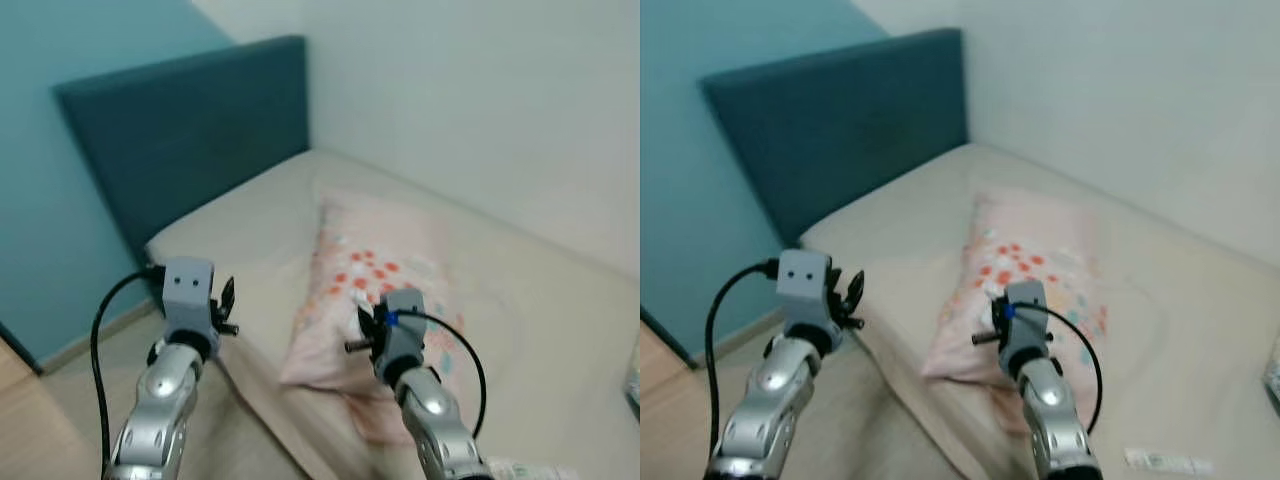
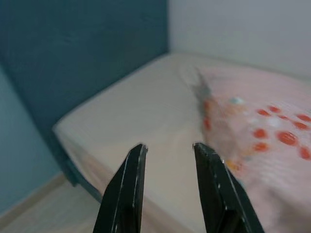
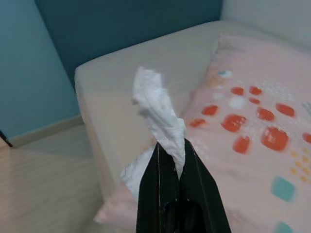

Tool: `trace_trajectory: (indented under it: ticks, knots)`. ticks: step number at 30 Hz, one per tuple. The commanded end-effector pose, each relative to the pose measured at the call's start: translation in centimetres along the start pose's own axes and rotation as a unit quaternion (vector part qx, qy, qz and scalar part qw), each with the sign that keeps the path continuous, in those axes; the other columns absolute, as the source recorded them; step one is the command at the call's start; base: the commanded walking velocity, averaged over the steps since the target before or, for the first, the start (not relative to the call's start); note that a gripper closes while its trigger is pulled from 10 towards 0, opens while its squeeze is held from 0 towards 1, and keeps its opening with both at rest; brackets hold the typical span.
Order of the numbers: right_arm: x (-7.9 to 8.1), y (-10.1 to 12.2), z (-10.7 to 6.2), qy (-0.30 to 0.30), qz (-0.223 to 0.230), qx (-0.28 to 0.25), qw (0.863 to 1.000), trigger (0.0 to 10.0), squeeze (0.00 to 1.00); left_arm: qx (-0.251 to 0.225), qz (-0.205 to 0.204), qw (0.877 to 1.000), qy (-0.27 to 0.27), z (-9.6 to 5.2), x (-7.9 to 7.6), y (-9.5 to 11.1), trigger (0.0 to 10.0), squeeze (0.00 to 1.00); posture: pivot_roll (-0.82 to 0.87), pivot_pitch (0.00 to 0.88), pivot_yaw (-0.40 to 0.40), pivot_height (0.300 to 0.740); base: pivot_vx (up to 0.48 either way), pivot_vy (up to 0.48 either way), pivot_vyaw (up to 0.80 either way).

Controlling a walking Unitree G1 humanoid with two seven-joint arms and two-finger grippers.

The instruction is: Clean up the room

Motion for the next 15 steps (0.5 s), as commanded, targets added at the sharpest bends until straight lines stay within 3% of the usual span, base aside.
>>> trace_trajectory:
  ticks: [1, 15]
  knots:
    - [0.0, -0.7, -0.2, 0.002, 0.008, 0.012, 1.0, 10.0, 0.0, 0.01, -0.001, 1.0, -0.006, 0.0, -0.4, -0.2, 10.0, 0.0, 0.08, 0.006, -0.027, 0.74, 0.0, 0.0, 0.8]
    - [-1.1, -0.7, -0.5, -0.012, -0.002, 0.015, 1.0, 10.0, 0.0, 0.037, -0.003, 0.999, -0.013, -0.1, -1.2, -1.6, 10.0, 0.0, 0.06, 0.0, -0.03, 0.74, 0.0, 0.0, 0.8]
Point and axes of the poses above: a point about 5 cm out from each wrist's last joint towards the gripper, its own z axis pointing out of the wrist towards the gripper, its own y axis along the axis of the wrist's last joint, x = y × z, the point moved 2 cm from there along z, pointing out of the wrist towards the gripper, and after that the axes turned 15 degrees about z, right-handed, at the moved point
